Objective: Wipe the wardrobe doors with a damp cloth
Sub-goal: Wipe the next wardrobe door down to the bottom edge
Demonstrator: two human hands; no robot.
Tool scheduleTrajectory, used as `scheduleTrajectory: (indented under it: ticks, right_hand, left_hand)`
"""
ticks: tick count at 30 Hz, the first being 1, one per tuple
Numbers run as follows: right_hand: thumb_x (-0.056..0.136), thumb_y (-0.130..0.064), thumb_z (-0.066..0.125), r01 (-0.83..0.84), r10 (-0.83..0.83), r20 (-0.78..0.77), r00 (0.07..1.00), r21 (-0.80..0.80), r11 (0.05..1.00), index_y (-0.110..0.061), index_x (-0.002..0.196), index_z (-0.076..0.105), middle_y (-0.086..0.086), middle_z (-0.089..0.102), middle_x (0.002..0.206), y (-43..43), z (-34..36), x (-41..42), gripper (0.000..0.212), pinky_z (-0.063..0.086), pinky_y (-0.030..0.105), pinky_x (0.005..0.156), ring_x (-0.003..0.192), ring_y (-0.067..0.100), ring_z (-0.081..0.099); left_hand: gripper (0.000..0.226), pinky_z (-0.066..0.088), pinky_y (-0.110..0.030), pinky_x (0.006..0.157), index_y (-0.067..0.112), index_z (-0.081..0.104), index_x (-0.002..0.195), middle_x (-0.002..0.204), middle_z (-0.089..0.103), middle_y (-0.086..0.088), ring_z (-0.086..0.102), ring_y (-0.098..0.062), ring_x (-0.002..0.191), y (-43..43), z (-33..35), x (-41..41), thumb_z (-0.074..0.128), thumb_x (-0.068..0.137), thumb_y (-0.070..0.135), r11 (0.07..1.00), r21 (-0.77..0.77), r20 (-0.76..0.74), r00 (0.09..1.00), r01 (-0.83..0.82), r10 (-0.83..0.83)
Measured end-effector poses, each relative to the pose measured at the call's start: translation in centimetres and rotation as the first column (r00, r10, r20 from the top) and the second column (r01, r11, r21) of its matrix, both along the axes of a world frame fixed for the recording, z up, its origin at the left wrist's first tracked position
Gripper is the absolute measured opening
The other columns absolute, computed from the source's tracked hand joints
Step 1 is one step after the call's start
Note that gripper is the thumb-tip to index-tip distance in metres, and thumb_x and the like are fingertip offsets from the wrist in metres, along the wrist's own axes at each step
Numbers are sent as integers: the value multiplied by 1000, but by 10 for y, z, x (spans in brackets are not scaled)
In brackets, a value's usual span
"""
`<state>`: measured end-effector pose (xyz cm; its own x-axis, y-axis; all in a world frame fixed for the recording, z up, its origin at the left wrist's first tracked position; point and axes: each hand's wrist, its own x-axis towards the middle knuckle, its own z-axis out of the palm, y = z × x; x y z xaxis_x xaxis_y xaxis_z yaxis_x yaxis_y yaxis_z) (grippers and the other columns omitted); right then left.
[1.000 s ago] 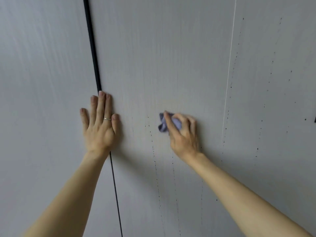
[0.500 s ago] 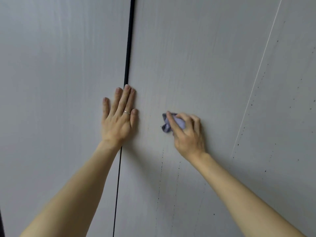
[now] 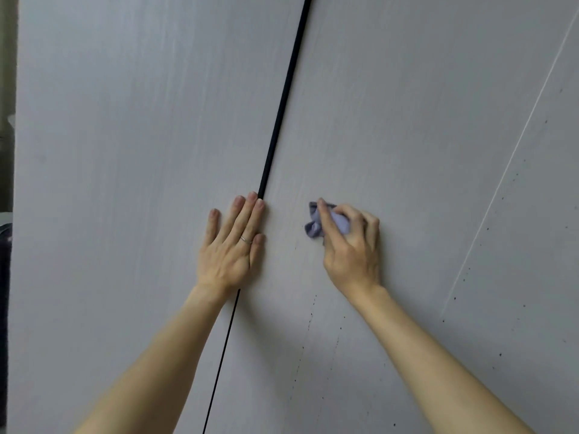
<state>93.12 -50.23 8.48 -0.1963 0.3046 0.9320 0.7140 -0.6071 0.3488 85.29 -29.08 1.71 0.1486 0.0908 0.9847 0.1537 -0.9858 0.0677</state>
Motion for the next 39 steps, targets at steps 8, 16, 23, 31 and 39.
scheduleTrajectory:
  ticks: [8,16,23,31,39]
  right_hand:
    - [86,-9,61,91,27,280,960,-399,912,-20,136,62,3,57,119,1,12,6,51,48,39,75,99,29,48]
    - [96,-11,62,-66,69,23,997,-110,992,-21,134,63,6,68,118,30,2,-7,40,47,42,87,99,36,58]
    - [99,-9,44,80,54,246,968,-501,862,-26,137,55,-2,56,122,-20,-47,3,44,50,37,75,102,24,49]
    - [91,-10,66,-9,41,-126,991,245,969,-14,124,63,7,54,125,-24,0,3,34,45,41,92,107,32,45]
    - [83,-20,52,30,-62,-52,997,-470,882,-37,126,52,-1,47,128,-43,-116,0,46,57,36,72,108,24,47]
  left_hand:
    - [54,11,-44,125,18,21,158,164,24,3,17,-12,152,6,-2,2,28,106,31,999,54,69,998,-8,5]
    - [55,12,-43,125,16,25,158,163,27,1,19,-12,152,8,-4,1,33,105,29,1000,5,114,993,-5,4]
    - [53,11,-43,125,16,26,158,163,26,1,15,-12,153,8,-7,-3,29,106,30,1000,1,93,996,-4,4]
    - [56,-3,-40,125,21,9,160,166,12,5,1,-8,154,3,-6,0,23,107,31,999,-46,15,1000,4,-3]
    - [63,-2,-47,124,24,11,161,168,-3,7,0,-12,155,-28,-51,0,36,103,25,991,-130,9,1000,25,-23]
